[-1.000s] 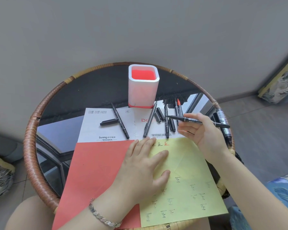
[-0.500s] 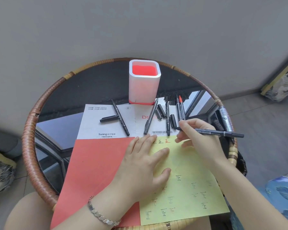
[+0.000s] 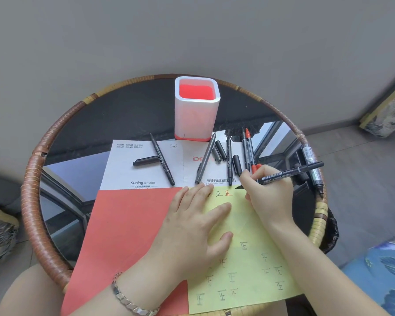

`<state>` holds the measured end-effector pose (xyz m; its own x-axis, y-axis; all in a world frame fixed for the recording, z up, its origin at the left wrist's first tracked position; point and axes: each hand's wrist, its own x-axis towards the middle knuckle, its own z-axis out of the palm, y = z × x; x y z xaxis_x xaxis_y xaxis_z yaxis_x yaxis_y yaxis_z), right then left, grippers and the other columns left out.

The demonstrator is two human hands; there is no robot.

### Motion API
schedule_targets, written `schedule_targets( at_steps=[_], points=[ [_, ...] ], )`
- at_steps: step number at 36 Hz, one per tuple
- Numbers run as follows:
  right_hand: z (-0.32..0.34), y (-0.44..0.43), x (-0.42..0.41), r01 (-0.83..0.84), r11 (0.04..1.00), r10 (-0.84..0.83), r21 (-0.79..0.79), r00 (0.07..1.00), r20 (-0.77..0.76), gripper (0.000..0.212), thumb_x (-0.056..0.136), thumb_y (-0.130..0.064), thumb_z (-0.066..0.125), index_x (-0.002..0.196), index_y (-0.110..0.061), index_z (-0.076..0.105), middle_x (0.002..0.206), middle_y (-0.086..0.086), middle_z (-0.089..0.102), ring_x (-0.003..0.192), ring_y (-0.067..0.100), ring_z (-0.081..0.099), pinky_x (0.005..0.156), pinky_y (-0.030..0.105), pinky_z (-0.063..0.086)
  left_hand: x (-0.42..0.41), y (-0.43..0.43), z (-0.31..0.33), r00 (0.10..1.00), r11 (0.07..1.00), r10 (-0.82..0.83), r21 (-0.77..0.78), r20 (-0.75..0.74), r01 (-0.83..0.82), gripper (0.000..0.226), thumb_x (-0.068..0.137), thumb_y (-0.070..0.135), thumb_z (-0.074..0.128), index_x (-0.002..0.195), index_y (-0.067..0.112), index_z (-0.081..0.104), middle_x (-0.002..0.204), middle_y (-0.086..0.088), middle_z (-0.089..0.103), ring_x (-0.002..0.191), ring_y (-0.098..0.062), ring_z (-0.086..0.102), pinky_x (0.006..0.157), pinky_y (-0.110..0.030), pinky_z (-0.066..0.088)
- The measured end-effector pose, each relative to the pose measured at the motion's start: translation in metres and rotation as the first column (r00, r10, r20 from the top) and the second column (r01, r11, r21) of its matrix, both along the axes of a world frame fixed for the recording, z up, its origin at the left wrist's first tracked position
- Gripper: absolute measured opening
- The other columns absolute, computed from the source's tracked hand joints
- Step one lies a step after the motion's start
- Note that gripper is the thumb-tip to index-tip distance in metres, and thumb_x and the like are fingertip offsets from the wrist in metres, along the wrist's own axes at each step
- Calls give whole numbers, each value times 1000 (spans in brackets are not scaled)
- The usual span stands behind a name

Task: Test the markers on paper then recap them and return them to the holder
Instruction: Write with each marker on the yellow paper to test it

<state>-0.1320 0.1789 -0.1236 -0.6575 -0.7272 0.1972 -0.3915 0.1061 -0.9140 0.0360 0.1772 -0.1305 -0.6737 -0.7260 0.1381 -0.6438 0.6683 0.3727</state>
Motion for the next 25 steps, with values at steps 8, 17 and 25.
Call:
schedule_targets(
  at_steps=[8, 17, 25],
  points=[
    [0, -1, 1, -25, 1000, 27, 19, 996, -91, 32, 73, -14, 65, 46, -8, 50, 39, 3, 52, 51, 30, 58, 61, 30, 44, 0, 0, 2, 1000, 1000, 4, 9, 10, -4, 45, 74, 53, 44, 110, 33, 63, 126, -10, 57, 121, -26, 48, 105, -38, 19],
    [-2, -1, 0, -17, 1000, 19, 15, 988, -154, 32, 72, -12, 64, 45, -9, 48, 38, 3, 52, 49, 26, 55, 59, 30, 43, -1, 0, 2, 1000, 1000, 6, 15, 10, -6, 46, 74, 53, 44, 109, 33, 64, 126, -10, 57, 121, -27, 50, 104, -38, 19],
    [-1, 0, -1, 4, 1000, -4, 8, 995, -99, 26, 73, -8, 62, 51, 1, 50, 37, 5, 50, 58, 32, 58, 61, 18, 40, -1, 0, 3, 1000, 1000, 5, 12, 12, -5, 45, 74, 53, 44, 110, 33, 64, 126, -10, 57, 121, -26, 47, 105, -38, 19]
  ],
)
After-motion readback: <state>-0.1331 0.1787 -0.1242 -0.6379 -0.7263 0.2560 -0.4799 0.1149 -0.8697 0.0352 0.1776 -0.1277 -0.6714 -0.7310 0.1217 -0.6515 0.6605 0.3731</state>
